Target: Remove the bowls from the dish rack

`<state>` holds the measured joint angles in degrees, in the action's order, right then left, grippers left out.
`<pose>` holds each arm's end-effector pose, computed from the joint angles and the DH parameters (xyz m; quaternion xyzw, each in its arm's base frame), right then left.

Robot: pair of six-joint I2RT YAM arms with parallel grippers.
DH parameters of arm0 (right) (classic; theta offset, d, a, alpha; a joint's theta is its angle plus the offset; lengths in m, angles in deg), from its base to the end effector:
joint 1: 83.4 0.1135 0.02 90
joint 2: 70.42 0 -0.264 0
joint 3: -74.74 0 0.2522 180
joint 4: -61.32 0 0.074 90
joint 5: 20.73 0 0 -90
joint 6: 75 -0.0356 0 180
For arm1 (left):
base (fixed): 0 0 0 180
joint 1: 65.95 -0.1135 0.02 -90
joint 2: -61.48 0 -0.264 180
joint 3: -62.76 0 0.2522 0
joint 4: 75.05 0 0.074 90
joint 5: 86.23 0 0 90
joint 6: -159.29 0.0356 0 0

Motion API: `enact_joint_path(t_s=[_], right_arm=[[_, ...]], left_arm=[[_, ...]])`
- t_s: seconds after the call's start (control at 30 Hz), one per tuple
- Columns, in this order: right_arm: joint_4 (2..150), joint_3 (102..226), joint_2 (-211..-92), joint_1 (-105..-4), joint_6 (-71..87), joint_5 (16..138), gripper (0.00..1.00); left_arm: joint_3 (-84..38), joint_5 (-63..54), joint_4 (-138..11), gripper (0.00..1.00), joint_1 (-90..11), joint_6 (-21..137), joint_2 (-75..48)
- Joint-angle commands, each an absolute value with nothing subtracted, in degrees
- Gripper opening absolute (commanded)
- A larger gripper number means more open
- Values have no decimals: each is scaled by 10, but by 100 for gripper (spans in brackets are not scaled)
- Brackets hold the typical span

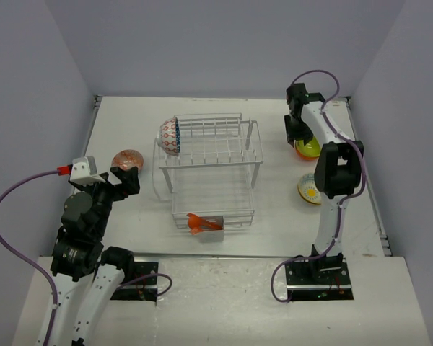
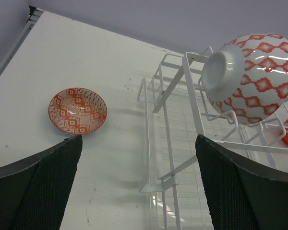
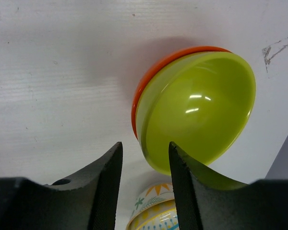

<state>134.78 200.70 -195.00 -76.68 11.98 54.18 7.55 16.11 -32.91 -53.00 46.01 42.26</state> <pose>0.4533 0.0441 0.2338 -0.0112 0.9794 -0.1161 0.1649 0.0825 -0.0112 0.3370 -0.1381 0.7302 -0.1305 0.6562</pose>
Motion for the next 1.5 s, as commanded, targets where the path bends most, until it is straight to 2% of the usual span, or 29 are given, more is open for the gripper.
enact_joint_path(t_s=[0.0,0.13,0.27,0.4,0.43,0.5,0.53,0.57,0.63,0.67,0.7,0.73,0.8,0.9,1.1,1.2,1.23,1.47], right_arm=[[1370,2023,-1915,-752,118,520,45],[1367,2018,-1869,-742,111,534,43],[1358,2008,-1806,-731,99,562,33],[1301,1944,-1693,-719,82,627,34],[1253,1923,-1629,-711,70,649,36],[1187,1850,-1556,-698,51,713,53],[1100,1814,-1477,-676,27,731,68],[1053,1737,-1437,-665,14,764,99],[913,1665,-1369,-650,-75,802,99],[855,1581,-1312,-650,-117,864,99],[718,1540,-1292,-650,-212,902,99],[650,1476,-1278,-649,-263,974,99],[537,1455,-1296,-625,-357,1028,99],[591,1518,-1370,-534,-327,1003,99],[672,1663,-1529,-436,-298,963,99],[708,1718,-1586,-406,-275,942,99],[711,1740,-1597,-403,-273,948,95],[744,1787,-1653,-392,-260,941,86]], left_arm=[[71,156,-340,100,-526,471,425],[71,157,-340,100,-525,471,425],[71,159,-340,100,-525,471,423],[71,167,-339,100,-526,469,422],[71,171,-338,100,-526,468,421],[70,177,-336,100,-526,465,421],[69,184,-334,100,-526,464,420],[68,186,-334,100,-526,464,419],[68,193,-333,100,-526,461,419],[68,195,-332,100,-526,460,416],[68,199,-331,100,-526,459,415],[68,199,-330,100,-526,458,414],[68,204,-329,100,-526,457,412],[67,213,-326,100,-526,453,412],[69,214,-326,100,-526,450,421],[71,208,-329,100,-526,451,419],[71,207,-330,100,-526,452,415],[70,198,-331,100,-526,455,410]])
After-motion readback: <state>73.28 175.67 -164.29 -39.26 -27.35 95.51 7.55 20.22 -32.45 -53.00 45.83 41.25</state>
